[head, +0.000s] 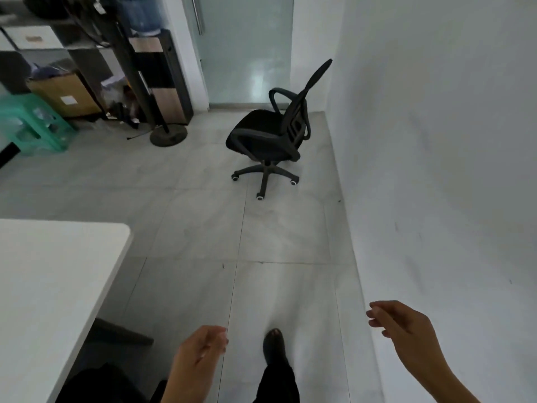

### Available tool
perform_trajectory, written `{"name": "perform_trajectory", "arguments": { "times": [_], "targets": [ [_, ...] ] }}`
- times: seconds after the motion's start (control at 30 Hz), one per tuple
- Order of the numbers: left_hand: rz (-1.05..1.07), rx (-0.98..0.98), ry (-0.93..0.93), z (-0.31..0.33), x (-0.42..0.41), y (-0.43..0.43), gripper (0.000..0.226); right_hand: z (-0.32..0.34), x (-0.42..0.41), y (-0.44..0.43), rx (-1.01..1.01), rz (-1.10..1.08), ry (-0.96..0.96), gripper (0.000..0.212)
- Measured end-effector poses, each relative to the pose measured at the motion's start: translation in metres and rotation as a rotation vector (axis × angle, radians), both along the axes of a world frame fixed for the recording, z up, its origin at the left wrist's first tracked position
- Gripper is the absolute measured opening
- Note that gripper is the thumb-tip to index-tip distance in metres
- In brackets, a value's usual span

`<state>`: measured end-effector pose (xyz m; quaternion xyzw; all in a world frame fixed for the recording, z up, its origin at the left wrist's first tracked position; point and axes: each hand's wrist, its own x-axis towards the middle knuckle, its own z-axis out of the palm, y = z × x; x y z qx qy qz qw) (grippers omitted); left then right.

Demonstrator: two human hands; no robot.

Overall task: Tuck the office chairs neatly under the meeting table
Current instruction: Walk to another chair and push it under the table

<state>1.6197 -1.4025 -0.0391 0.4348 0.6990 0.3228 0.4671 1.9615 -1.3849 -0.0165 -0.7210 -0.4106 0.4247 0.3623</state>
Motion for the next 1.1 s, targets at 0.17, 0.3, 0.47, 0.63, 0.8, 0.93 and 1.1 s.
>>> {"name": "perform_trajectory", "arguments": {
  "times": [0.17,0.3,0.47,0.63,0.8,0.93,1.1],
  "targets": [
    [-0.086,0.042,-0.004,0.024,0.024,0.153,0.029,0.023,0.018,0.123,0.053,-0.095,0.005,0.013],
    [-0.206,0.129,0.044,0.056,0.047,0.264,0.01,0.037,0.03,0.209,0.097,-0.129,0.019,0.013],
    [-0.253,0.131,0.046,0.059,0.079,0.374,0.016,0.019,0.048,0.3,0.066,-0.168,0.05,0.015],
    [-0.201,0.097,0.035,0.043,0.112,0.48,0.017,-0.001,0.09,0.423,0.053,-0.169,0.047,0.014],
    [-0.161,0.101,0.053,0.056,0.145,0.595,0.026,0.016,0.121,0.571,0.111,-0.095,0.055,0.013],
    [-0.155,0.119,0.051,0.061,0.174,0.676,0.016,0.03,0.129,0.679,0.146,0.013,0.037,0.014],
    [-0.18,0.115,0.034,0.056,0.2,0.779,0.01,0.025,0.128,0.786,0.149,0.097,-0.004,0.014]
  ]
}}
